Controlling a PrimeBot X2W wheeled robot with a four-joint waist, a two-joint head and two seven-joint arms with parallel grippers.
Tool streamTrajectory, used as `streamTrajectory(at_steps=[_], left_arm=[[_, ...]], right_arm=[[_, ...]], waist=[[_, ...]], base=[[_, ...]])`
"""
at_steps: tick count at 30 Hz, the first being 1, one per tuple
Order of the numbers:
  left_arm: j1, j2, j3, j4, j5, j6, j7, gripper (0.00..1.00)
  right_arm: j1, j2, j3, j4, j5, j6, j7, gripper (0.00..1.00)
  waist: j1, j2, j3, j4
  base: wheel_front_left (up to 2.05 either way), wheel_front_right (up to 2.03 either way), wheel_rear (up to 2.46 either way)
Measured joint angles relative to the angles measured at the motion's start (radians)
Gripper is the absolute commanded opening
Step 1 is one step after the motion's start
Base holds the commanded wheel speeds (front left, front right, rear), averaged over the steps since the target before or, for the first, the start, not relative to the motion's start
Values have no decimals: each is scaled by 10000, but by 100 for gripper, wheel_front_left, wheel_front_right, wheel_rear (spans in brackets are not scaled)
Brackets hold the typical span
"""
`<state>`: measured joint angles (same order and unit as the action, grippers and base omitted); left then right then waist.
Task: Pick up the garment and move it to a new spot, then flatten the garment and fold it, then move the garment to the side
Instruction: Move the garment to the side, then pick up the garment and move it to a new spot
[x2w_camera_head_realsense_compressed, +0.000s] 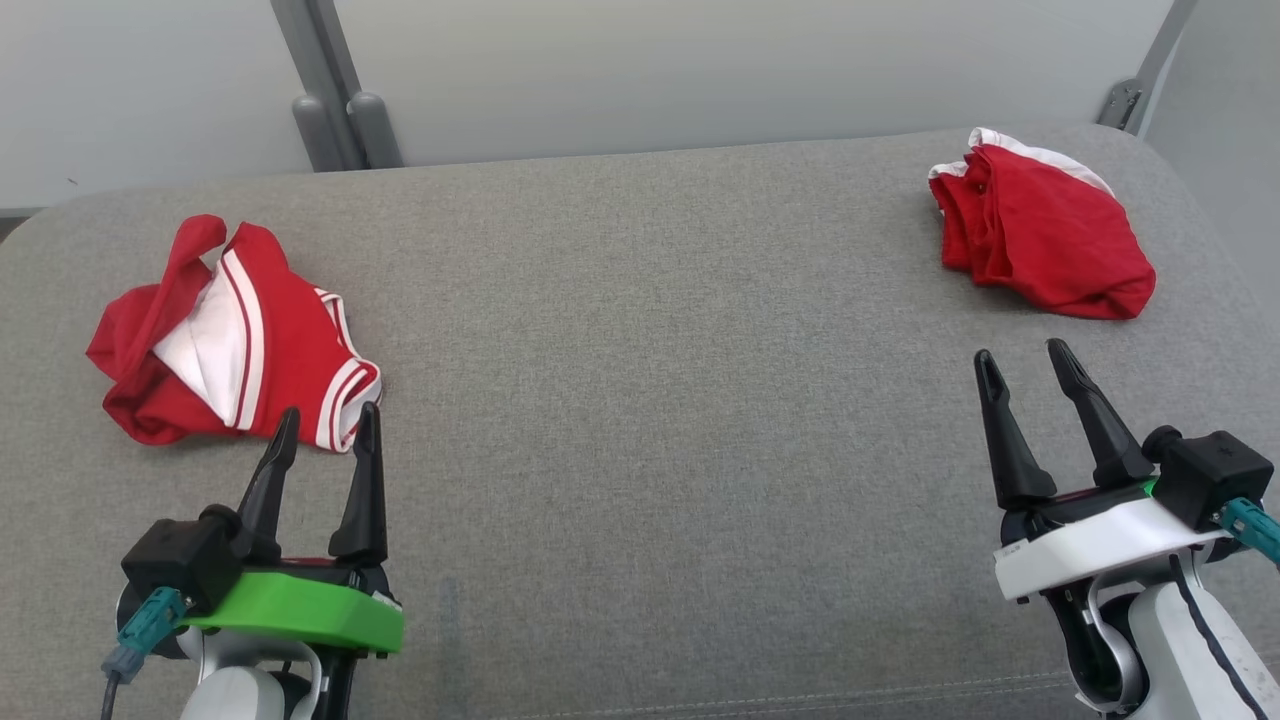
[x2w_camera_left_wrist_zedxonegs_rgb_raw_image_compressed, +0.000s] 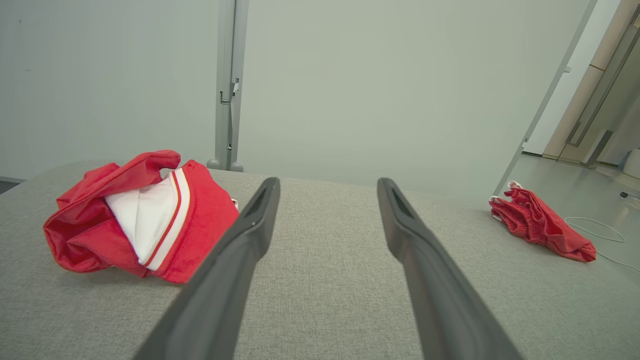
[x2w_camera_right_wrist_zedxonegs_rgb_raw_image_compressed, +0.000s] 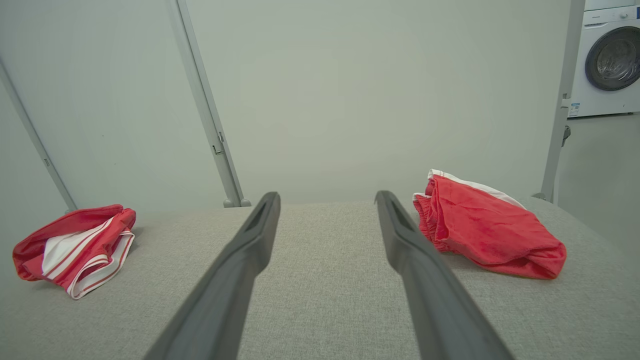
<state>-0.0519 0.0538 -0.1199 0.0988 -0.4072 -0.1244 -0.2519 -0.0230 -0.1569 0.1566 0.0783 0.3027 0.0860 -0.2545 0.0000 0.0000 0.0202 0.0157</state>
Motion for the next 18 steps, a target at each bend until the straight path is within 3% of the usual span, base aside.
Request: streamTrajectory(at_steps=[18], left_arm=[[-4,-35,-138,121,59,0,0,100]], right_arm=[[329,52,-224,-387,-138,6,-2,100]], waist=[[0,0,192,498]], base=[[0,0,0]])
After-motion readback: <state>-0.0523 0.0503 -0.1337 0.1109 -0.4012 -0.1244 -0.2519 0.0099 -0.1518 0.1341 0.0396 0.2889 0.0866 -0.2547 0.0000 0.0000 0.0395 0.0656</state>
